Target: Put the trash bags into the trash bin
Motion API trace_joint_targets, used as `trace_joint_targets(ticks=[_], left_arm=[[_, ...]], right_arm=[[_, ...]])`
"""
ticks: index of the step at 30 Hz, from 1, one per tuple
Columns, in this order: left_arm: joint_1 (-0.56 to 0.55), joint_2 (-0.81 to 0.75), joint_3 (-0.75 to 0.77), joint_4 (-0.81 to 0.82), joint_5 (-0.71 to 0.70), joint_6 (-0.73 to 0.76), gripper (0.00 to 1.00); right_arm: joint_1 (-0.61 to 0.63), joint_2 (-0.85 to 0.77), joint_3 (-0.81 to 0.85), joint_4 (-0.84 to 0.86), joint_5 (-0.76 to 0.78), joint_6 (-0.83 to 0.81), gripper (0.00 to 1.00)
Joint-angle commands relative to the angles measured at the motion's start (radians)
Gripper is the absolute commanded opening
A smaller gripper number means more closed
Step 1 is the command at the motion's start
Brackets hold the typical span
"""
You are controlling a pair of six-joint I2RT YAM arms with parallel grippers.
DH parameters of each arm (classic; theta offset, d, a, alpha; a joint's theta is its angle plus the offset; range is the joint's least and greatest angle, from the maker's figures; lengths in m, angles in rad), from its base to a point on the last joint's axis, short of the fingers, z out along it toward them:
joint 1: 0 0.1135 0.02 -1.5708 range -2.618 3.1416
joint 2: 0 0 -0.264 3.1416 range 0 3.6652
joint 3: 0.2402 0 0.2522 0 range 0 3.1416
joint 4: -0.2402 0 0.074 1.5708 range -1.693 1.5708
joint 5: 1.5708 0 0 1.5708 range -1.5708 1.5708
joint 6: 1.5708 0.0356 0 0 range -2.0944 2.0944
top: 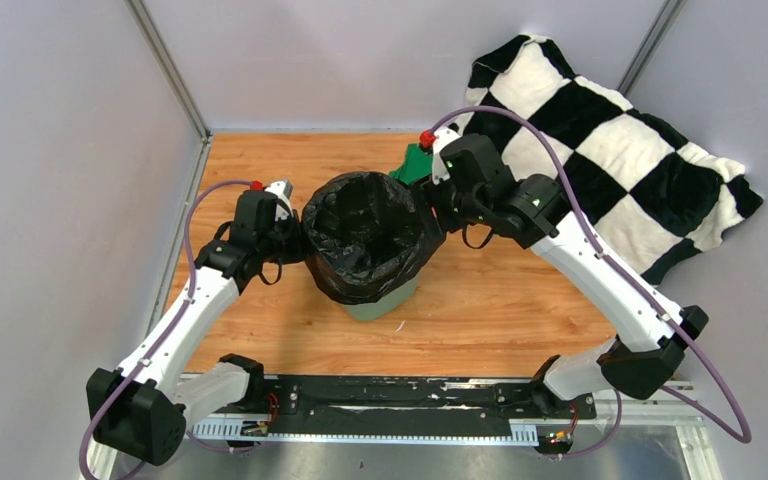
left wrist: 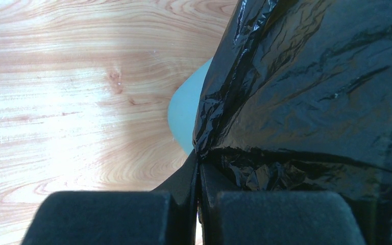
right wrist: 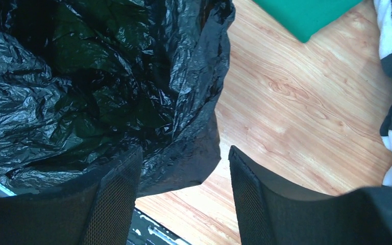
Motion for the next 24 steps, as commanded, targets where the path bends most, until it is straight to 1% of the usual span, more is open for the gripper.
trace_joint_targets(ticks=[1, 3, 6, 7, 10, 14, 18, 21, 22, 24], left_arm=[[-0.004, -0.017, 0.01, -0.003, 0.011, 0.005, 0.01], [-0.004, -0.018, 0.01, -0.005, 0.008, 0.006, 0.01], [-0.004, -0.019, 0.009, -0.004, 0.005, 0.008, 0.01], [-0.004, -0.019, 0.01, -0.004, 0.005, 0.01, 0.01], [-0.004, -0.017, 0.012, -0.003, 0.005, 0.01, 0.01], [-0.004, -0.016, 0.012, -0.001, 0.008, 0.009, 0.01], [-0.004, -0.013, 0.013, 0.002, 0.008, 0.01, 0.01], [-0.004, -0.013, 0.013, 0.002, 0.008, 0.01, 0.01], [-0.004, -0.014, 0.013, 0.001, 0.007, 0.011, 0.01], [-0.004, -0.014, 0.013, 0.001, 0.007, 0.01, 0.01]], right_arm=[[0.042, 0.017, -0.018, -0.024, 0.048, 0.022, 0.63], [0.052, 0.016, -0.023, -0.027, 0.077, 0.031, 0.58], [0.053, 0.012, -0.033, -0.027, 0.095, 0.036, 0.46], [0.053, 0.012, -0.033, -0.028, 0.094, 0.036, 0.44], [0.054, 0.019, -0.036, -0.034, 0.093, 0.038, 0.44], [0.054, 0.022, -0.032, -0.032, 0.086, 0.038, 0.54], [0.057, 0.027, -0.028, -0.028, 0.076, 0.038, 0.56], [0.057, 0.033, -0.033, -0.026, 0.073, 0.039, 0.5], [0.057, 0.034, -0.036, -0.026, 0.072, 0.04, 0.47], [0.057, 0.033, -0.048, -0.026, 0.075, 0.043, 0.38]])
